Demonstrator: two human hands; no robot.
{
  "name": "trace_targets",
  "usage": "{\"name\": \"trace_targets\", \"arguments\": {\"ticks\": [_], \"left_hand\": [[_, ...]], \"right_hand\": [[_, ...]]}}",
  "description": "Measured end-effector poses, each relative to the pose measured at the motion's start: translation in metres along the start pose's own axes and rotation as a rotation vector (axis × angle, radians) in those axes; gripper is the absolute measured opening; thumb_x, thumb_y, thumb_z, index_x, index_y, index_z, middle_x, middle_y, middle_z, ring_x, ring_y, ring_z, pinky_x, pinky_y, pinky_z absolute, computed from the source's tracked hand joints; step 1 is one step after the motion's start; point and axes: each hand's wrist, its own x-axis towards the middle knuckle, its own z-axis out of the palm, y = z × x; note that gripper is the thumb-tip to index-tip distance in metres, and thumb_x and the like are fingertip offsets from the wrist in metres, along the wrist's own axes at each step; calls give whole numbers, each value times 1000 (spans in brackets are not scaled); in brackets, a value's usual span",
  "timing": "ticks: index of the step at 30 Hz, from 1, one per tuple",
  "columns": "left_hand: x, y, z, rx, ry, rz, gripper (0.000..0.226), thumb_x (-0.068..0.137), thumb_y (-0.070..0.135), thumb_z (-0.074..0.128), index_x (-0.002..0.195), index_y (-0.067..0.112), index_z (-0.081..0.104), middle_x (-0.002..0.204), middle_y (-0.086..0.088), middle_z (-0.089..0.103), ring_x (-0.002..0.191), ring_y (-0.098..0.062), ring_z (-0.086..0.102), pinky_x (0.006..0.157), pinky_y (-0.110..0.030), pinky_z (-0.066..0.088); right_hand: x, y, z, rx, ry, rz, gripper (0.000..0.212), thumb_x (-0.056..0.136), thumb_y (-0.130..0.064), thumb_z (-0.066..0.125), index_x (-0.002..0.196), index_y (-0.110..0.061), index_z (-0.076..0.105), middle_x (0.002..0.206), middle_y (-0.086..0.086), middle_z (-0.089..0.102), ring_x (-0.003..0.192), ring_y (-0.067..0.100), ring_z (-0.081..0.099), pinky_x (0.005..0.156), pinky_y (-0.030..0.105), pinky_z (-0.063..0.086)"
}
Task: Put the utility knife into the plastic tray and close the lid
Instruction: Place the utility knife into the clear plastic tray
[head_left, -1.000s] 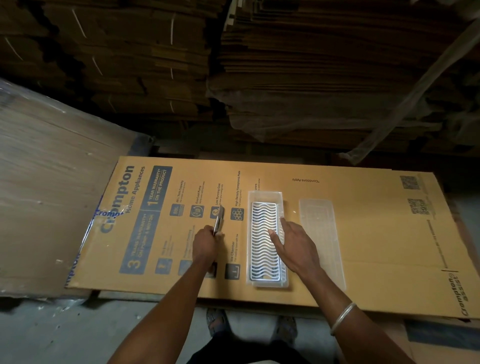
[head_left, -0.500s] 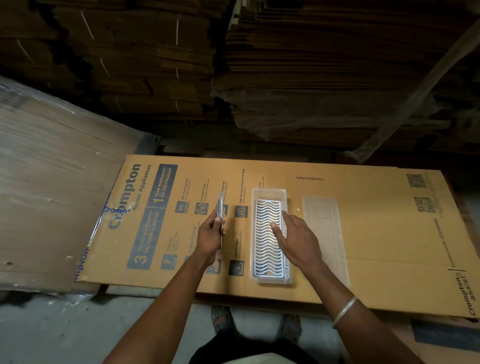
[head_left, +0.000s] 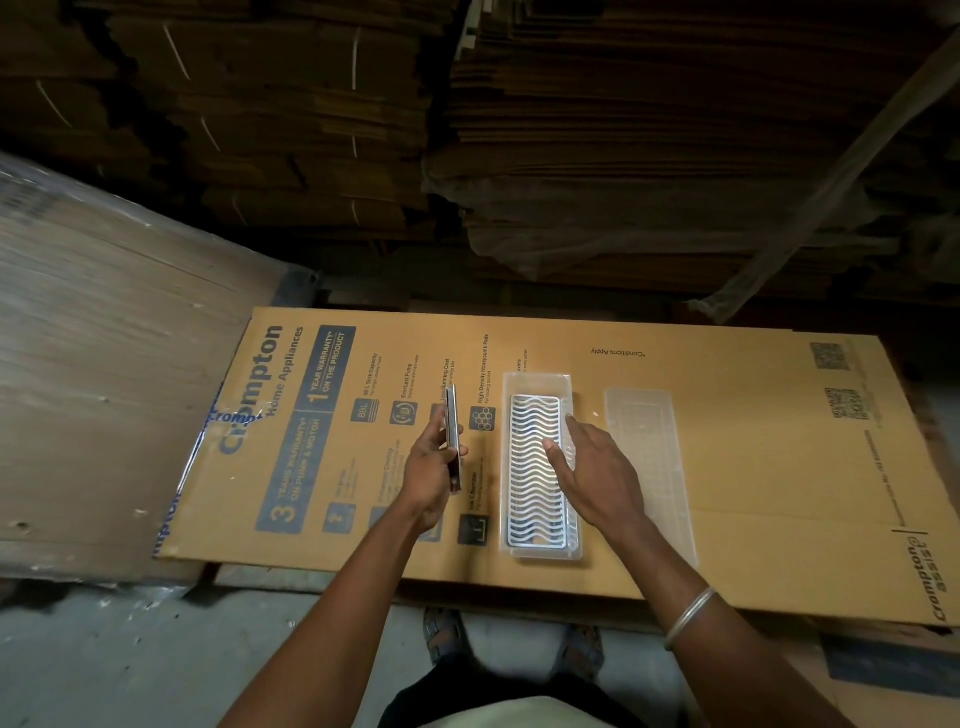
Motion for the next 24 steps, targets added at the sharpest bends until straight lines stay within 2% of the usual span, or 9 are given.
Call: {"name": "trace_targets", "arguments": {"ticks": [4,7,8,10,12,14,18,20,24], "left_hand": [[-2,0,19,-82,14,-38,52,105,7,39,150,33,45,83,-4,60,68,-16,52,52,-29,35],[-9,5,40,-53,71,27,25,108,16,39,128,18,55,86,-5,58,68,-16,52,57,-30,41],[-11,7,47,-13,72,57,20,108,18,39,115,12,57,85,-7,56,64,-16,50,56,-30,41],[-14,13,61,129,50,91,26,107,22,42,95,8,60,78,-7,58,58,-17,48,53,-29,39],[-12,17,74,317,57,110,27,103,21,51,84,13,67,77,-5,68,61,-15,57,56,-25,44],[-7,18,87,515,70,145,24,98,14,59,77,10,70,79,-9,74,63,-15,63,54,-23,47],[5,9,114,905,28,153,12,86,3,64,79,-5,71,80,-20,74,77,-32,74,63,-38,58],[6,1,123,1051,18,156,10,89,-1,59,90,-3,69,91,-20,74,86,-33,74,67,-36,55],[10,-11,131,1173,33,166,23,98,-1,47,109,0,67,111,-18,72,104,-31,72,82,-35,56]], "right_hand": [[-1,9,-2,-4,14,20,69,101,-59,31,152,-13,37,151,8,49,140,22,40,106,38,40],[-1,23,-3,10,22,56,73,99,-62,28,152,-12,38,151,10,48,141,24,40,108,41,40],[-1,29,-4,20,30,74,73,99,-62,28,152,-13,38,150,10,49,140,25,40,107,42,41],[-1,41,-7,45,65,122,71,99,-60,30,152,-14,39,148,11,51,137,26,43,105,43,43],[-1,52,-10,66,99,181,66,101,-55,35,151,-13,41,147,12,51,137,28,43,106,43,42],[-1,63,-13,74,117,227,64,101,-53,37,150,-12,43,147,12,51,137,28,43,107,43,40],[-2,80,-14,82,124,282,64,101,-53,35,148,-11,45,145,13,53,136,28,44,106,43,39],[-3,85,-14,88,120,297,64,101,-54,36,148,-10,45,145,13,54,135,29,45,105,43,40],[-5,92,-14,90,111,307,64,102,-54,36,148,-11,45,145,13,54,134,29,46,105,42,41]]}}
